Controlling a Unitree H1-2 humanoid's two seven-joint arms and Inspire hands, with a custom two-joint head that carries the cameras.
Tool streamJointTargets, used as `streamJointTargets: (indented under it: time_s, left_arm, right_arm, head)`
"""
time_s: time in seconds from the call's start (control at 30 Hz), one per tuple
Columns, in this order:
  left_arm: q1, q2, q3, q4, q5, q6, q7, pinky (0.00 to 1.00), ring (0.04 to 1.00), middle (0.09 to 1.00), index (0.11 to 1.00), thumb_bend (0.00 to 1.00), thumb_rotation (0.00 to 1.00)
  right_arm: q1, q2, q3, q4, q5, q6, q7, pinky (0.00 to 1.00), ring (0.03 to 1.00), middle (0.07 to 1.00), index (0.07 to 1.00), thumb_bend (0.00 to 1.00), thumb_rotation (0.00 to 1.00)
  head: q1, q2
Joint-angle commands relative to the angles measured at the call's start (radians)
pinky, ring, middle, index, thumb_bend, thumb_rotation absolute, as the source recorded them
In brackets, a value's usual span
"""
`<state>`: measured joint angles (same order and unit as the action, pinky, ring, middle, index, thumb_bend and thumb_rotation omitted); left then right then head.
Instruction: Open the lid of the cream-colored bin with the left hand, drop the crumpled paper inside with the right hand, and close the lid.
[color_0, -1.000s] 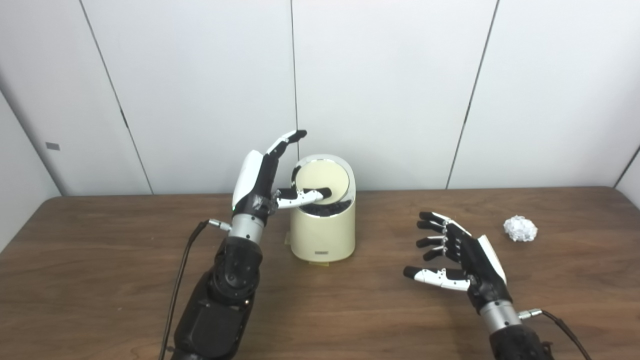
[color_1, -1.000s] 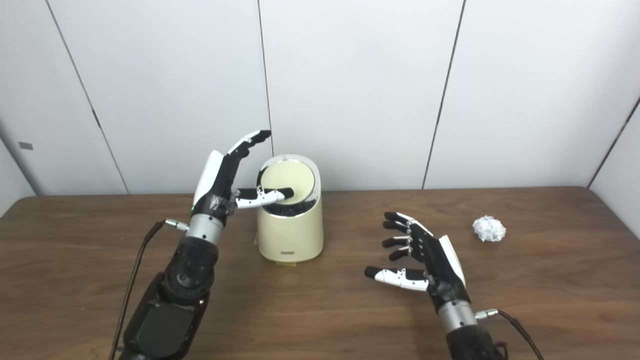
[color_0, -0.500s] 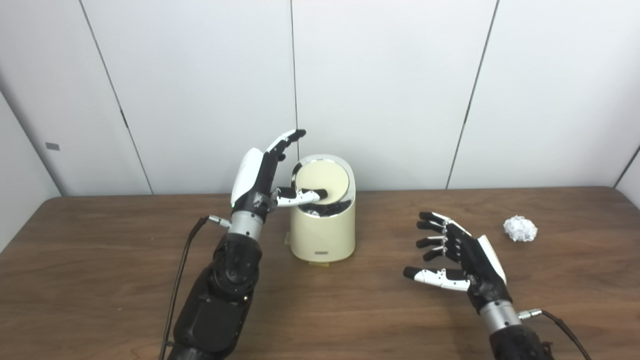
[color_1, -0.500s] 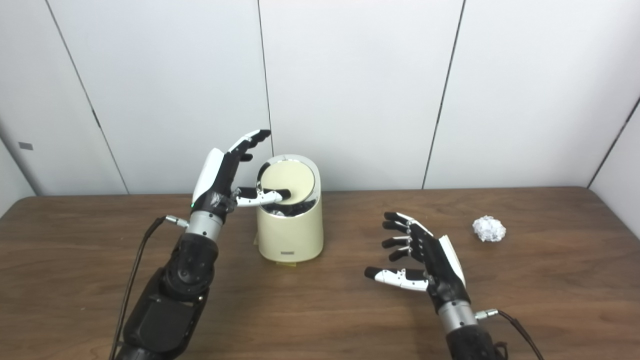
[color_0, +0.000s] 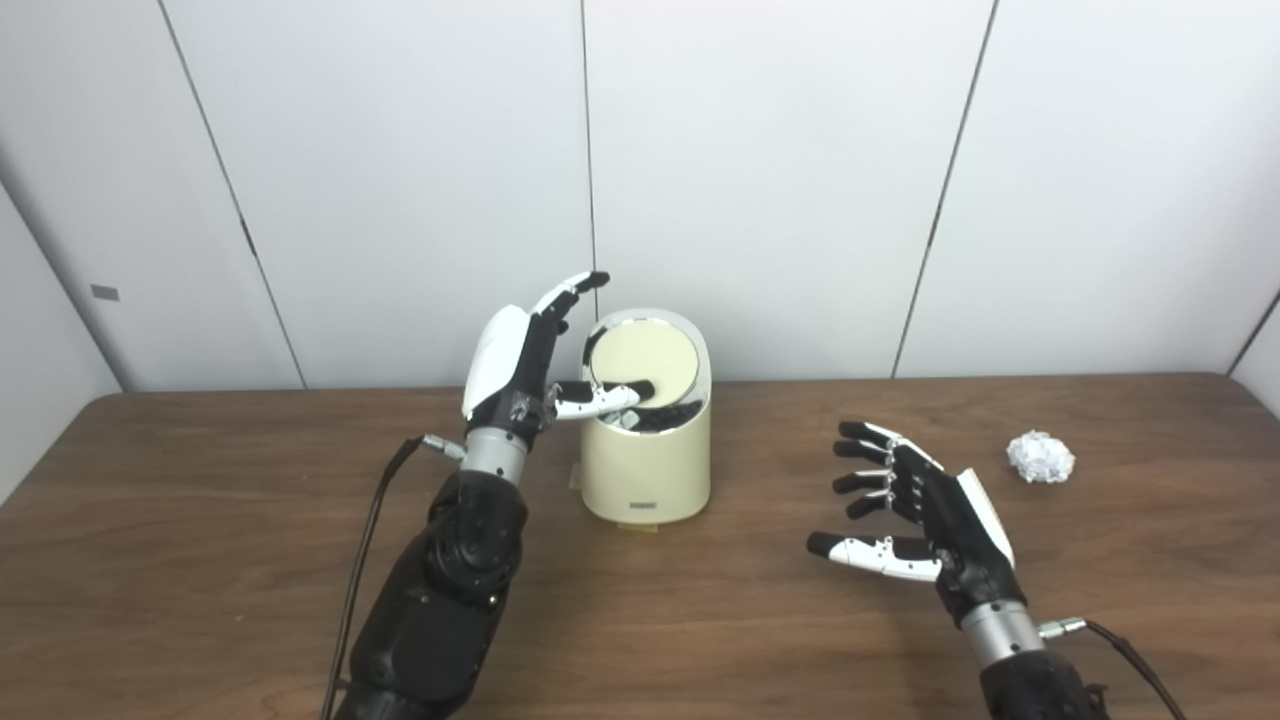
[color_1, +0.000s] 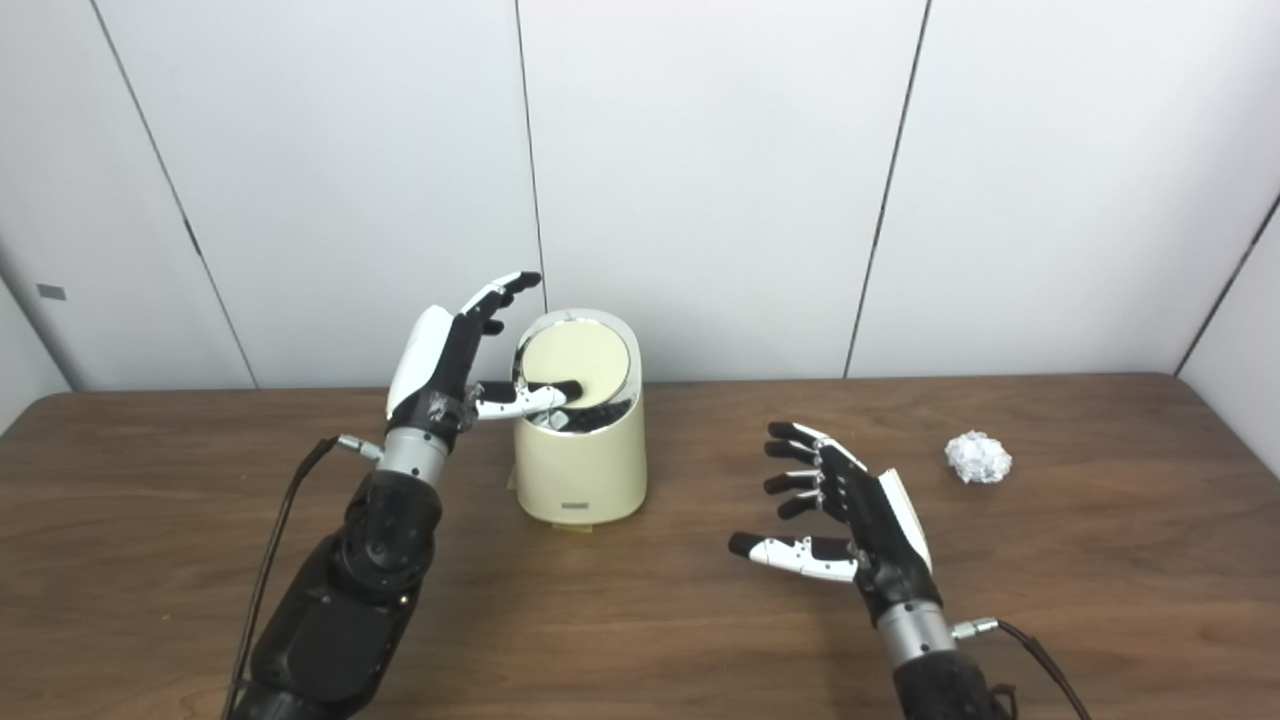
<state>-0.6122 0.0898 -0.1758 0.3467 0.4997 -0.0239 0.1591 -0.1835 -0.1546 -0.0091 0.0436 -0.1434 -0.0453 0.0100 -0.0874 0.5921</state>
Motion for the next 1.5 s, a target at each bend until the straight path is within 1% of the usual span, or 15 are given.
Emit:
streamJointTargets:
  time_s: [0.0,0.13,0.27,0.33,0.5,0.63,0.77,0.9,1.03,1.17,1.3,1.33,1.43,1.47]
  left_arm:
    - [-0.064,0.006,-0.007,-0.025,0.026,0.001,0.016,0.74,0.881,0.905,0.887,0.84,0.05]
    - [-0.064,0.013,-0.014,-0.031,0.042,0.01,0.007,0.73,0.888,0.913,0.893,0.85,0.03]
    - [-0.064,0.035,-0.047,-0.056,0.092,0.051,-0.019,0.72,0.888,0.931,0.914,0.85,0.07]
    - [-0.065,0.049,-0.07,-0.072,0.129,0.082,-0.035,0.72,0.888,0.936,0.928,0.87,0.11]
    - [-0.061,0.077,-0.116,-0.136,0.196,0.145,-0.086,0.78,0.912,0.946,0.938,0.9,0.1]
    - [-0.056,0.082,-0.127,-0.166,0.222,0.174,-0.106,0.82,0.922,0.941,0.928,0.93,0.09]
    - [-0.053,0.086,-0.135,-0.178,0.246,0.202,-0.129,0.84,0.927,0.944,0.931,0.93,0.08]
    - [-0.048,0.091,-0.143,-0.184,0.264,0.22,-0.142,0.83,0.928,0.946,0.933,0.94,0.09]
    - [-0.048,0.093,-0.15,-0.182,0.278,0.229,-0.148,0.86,0.938,0.954,0.938,0.94,0.1]
    - [-0.05,0.093,-0.156,-0.177,0.289,0.231,-0.138,0.85,0.931,0.949,0.937,0.94,0.11]
    - [-0.054,0.091,-0.154,-0.173,0.286,0.231,-0.133,0.85,0.934,0.953,0.941,0.93,0.11]
    - [-0.056,0.089,-0.151,-0.172,0.281,0.23,-0.133,0.85,0.934,0.952,0.94,0.93,0.12]
    - [-0.086,0.088,-0.136,-0.174,0.26,0.237,-0.147,0.85,0.944,0.958,0.944,0.9,0.19]
    - [-0.098,0.088,-0.132,-0.177,0.26,0.24,-0.149,0.84,0.938,0.954,0.942,0.91,0.19]
  right_arm:
    - [-0.024,-0.005,-0.005,-0.033,0.002,-0.027,-0.007,0.52,0.634,0.765,0.782,0.78,0.14]
    - [-0.022,-0.005,-0.004,-0.036,-0.001,-0.029,-0.007,0.51,0.632,0.769,0.783,0.78,0.14]
    - [-0.021,-0.001,-0.005,-0.042,0.001,-0.022,-0.009,0.51,0.634,0.767,0.781,0.78,0.14]
    - [-0.021,0.0,-0.006,-0.043,0.003,-0.02,-0.009,0.52,0.639,0.768,0.784,0.78,0.13]
    - [-0.022,-0.004,-0.005,-0.033,0.001,-0.036,-0.009,0.51,0.64,0.771,0.788,0.77,0.13]
    - [-0.022,-0.001,-0.005,-0.035,0.0,-0.034,-0.01,0.51,0.636,0.768,0.786,0.77,0.14]
    - [-0.022,-0.001,-0.005,-0.04,-0.003,-0.027,-0.011,0.52,0.638,0.769,0.785,0.77,0.14]
    - [-0.019,0.0,-0.006,-0.045,0.002,-0.025,-0.009,0.52,0.639,0.768,0.785,0.77,0.14]
    - [-0.02,-0.001,-0.006,-0.038,-0.001,-0.033,-0.011,0.51,0.636,0.765,0.782,0.77,0.14]
    - [-0.017,0.002,-0.006,-0.045,-0.004,-0.02,-0.014,0.51,0.637,0.763,0.779,0.77,0.14]
    - [-0.019,-0.002,-0.004,-0.037,-0.006,-0.031,-0.012,0.51,0.635,0.764,0.781,0.77,0.14]
    - [-0.02,-0.003,-0.003,-0.035,-0.006,-0.034,-0.012,0.51,0.634,0.763,0.781,0.77,0.14]
    - [-0.02,-0.002,-0.004,-0.037,-0.003,-0.028,-0.01,0.51,0.634,0.762,0.781,0.77,0.13]
    - [-0.02,-0.001,-0.004,-0.037,-0.002,-0.026,-0.009,0.51,0.635,0.762,0.78,0.77,0.13]
  head:
    - [0.0,0.002]
    - [0.001,0.004]
    - [0.0,0.006]
    - [0.0,0.007]
    - [0.0,0.007]
    - [0.003,0.01]
    - [0.003,0.01]
    - [0.005,0.011]
    - [0.005,0.011]
    - [0.005,0.011]
    - [0.007,0.011]
    - [0.006,0.012]
    - [0.009,0.012]
    - [0.01,0.012]
